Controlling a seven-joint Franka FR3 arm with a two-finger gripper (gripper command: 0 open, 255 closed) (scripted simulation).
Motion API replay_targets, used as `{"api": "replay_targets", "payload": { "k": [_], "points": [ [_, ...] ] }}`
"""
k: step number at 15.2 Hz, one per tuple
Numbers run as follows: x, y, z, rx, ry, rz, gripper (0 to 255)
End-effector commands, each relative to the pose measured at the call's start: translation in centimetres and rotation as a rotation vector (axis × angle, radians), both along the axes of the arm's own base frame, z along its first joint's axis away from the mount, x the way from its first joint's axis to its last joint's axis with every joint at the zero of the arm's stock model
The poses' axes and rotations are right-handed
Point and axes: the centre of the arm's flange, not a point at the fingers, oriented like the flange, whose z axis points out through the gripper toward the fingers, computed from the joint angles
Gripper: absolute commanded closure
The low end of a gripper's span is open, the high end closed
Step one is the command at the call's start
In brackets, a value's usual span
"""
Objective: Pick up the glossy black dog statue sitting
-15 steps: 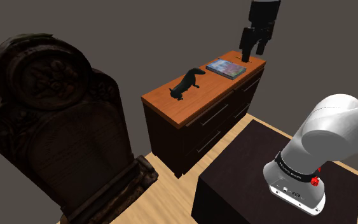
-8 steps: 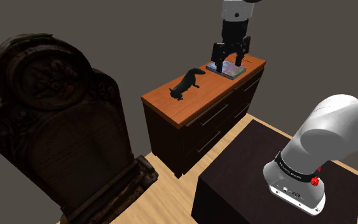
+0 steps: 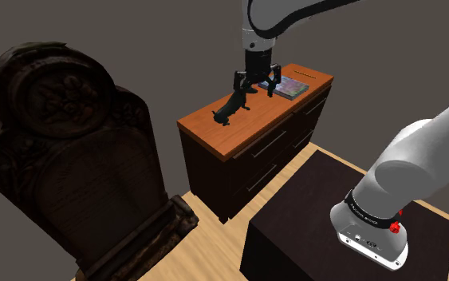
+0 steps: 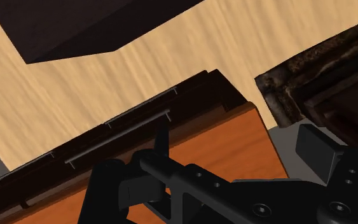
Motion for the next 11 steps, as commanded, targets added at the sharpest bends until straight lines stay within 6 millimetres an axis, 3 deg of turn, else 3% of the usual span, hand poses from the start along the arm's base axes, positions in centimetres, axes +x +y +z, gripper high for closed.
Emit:
{"api": "replay_targets", "payload": {
  "k": [1,11],
  "points": [
    [2.2,0.5,-1.4,-0.01,-0.002,-0.06,0],
    [13.0,0.3,-9.4,-0.06,-0.002,-0.343,0]
  ]
}}
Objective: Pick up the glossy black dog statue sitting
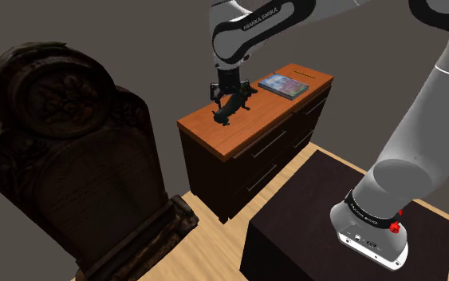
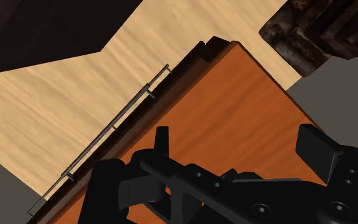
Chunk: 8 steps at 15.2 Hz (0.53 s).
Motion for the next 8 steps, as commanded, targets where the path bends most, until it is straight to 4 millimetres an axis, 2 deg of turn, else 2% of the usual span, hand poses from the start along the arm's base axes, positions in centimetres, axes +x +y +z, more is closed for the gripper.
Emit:
{"api": "replay_targets", "payload": {
  "k": [1,8],
  "points": [
    [2.4,-0.2,-1.6,-0.011,0.0,-0.06,0],
    [9.6,-2.6,-7.2,-0.046,0.0,-0.258,0]
  ]
}}
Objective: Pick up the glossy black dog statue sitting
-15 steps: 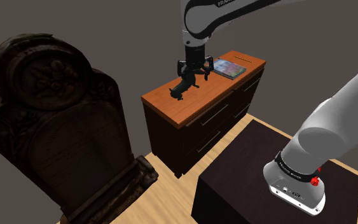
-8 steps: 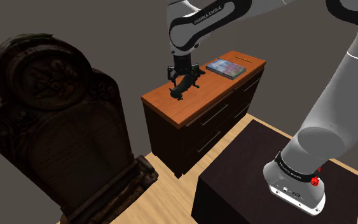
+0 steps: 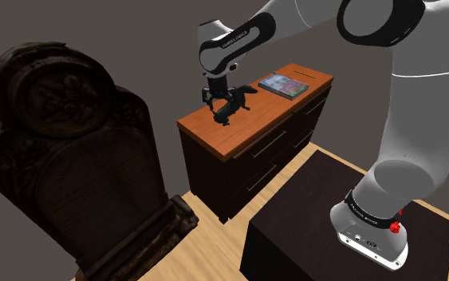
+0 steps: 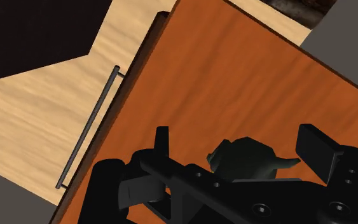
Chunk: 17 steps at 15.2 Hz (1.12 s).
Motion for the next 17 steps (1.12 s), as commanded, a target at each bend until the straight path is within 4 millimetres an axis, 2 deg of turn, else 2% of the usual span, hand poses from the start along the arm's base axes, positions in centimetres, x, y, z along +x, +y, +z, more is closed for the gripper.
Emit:
{"api": "replay_targets", "payload": {
  "k": [1,6,7,14,16,17],
  "points": [
    [2.2,-0.9,-1.6,-0.011,0.0,-0.059,0],
    [6.9,-3.8,-5.5,-0.036,0.0,-0.2,0],
    [6.9,-3.8,-5.5,-0.037,0.0,-0.202,0],
    [6.9,-3.8,-9.5,-0.037,0.0,-0.202,0],
    [6.9,-3.8,-9.5,-0.037,0.0,-0.202,0],
    [6.9,-3.7,-9.5,-0.037,0.0,-0.202,255]
  ]
}}
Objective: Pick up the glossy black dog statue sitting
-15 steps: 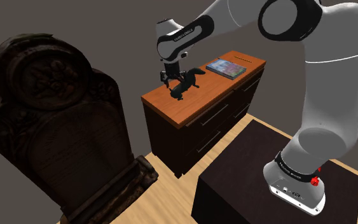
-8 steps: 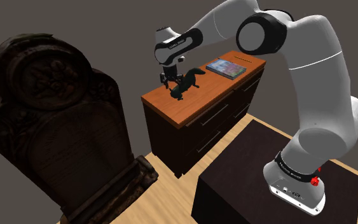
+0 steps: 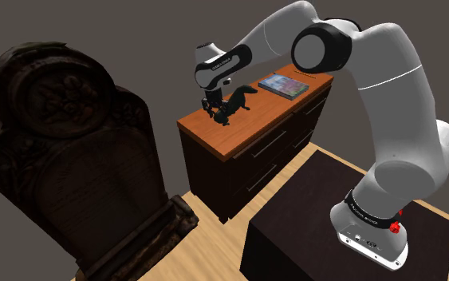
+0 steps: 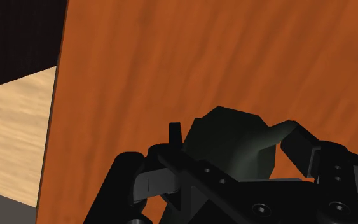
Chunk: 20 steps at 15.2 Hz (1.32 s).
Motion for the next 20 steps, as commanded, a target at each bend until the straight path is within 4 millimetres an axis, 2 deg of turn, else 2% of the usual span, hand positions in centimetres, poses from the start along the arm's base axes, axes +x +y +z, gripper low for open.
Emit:
{"api": "replay_targets", "payload": {
  "k": [1,9,20],
  "points": [
    [0.0,0.0,-0.1,0.0,0.0,0.0,255],
    [0.0,-0.1,-0.1,0.0,0.0,0.0,255],
    [0.0,-0.1,5.7,0.0,0.0,0.0,255]
  ]
}}
